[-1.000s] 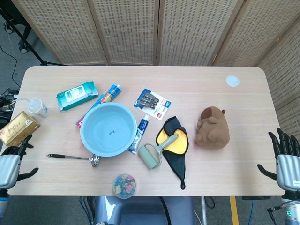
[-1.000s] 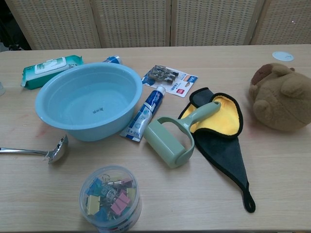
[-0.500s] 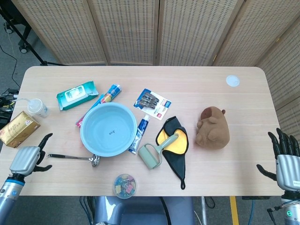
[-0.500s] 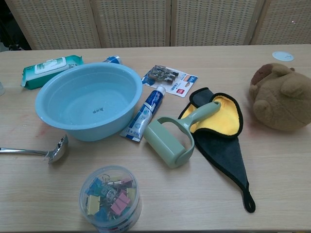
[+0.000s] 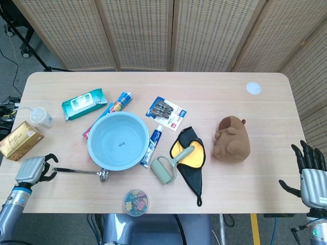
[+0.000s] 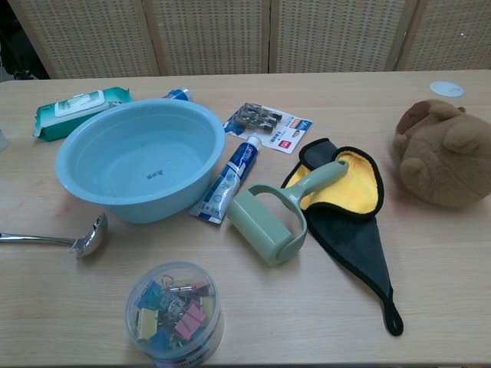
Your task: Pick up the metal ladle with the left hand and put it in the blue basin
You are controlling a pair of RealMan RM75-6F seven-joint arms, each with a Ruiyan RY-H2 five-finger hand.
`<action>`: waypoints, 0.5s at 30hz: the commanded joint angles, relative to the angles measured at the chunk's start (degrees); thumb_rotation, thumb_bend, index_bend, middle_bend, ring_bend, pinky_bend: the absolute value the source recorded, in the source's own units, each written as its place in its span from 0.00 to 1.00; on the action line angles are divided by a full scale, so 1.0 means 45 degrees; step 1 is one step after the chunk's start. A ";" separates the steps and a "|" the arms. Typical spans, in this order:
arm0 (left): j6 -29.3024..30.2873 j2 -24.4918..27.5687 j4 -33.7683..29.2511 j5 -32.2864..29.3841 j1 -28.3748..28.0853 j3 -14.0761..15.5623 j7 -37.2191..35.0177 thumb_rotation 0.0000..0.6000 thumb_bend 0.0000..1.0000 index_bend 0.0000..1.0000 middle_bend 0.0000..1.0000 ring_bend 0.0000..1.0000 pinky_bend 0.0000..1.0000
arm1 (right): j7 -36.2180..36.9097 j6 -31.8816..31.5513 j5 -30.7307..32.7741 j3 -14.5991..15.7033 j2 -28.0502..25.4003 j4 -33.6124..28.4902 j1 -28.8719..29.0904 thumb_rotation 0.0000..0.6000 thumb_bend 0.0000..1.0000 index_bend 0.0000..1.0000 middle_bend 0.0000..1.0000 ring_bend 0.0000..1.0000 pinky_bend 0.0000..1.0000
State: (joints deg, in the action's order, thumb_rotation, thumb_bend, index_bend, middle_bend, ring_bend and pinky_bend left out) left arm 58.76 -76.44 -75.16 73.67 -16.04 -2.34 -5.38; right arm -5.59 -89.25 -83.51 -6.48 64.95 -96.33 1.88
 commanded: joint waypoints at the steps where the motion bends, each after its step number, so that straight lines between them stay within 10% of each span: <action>1: -0.0170 -0.0296 0.0356 -0.0158 -0.0029 0.0032 0.0104 1.00 0.31 0.47 0.96 0.96 0.92 | 0.0037 -0.0003 0.0024 -0.0014 -0.0024 -0.0020 -0.0006 1.00 0.00 0.06 0.00 0.00 0.00; 15: -0.0221 -0.1436 0.1746 -0.0037 -0.0154 0.0074 0.0165 1.00 0.29 0.47 0.96 0.96 0.92 | 0.0147 0.0133 0.0144 0.0007 -0.0149 -0.0167 -0.0013 1.00 0.00 0.06 0.00 0.00 0.00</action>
State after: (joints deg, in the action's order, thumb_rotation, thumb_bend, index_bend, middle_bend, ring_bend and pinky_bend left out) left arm 57.72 -82.65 -67.54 73.35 -16.61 -2.00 -4.79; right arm -4.92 -88.66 -82.87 -6.46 64.28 -97.07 1.82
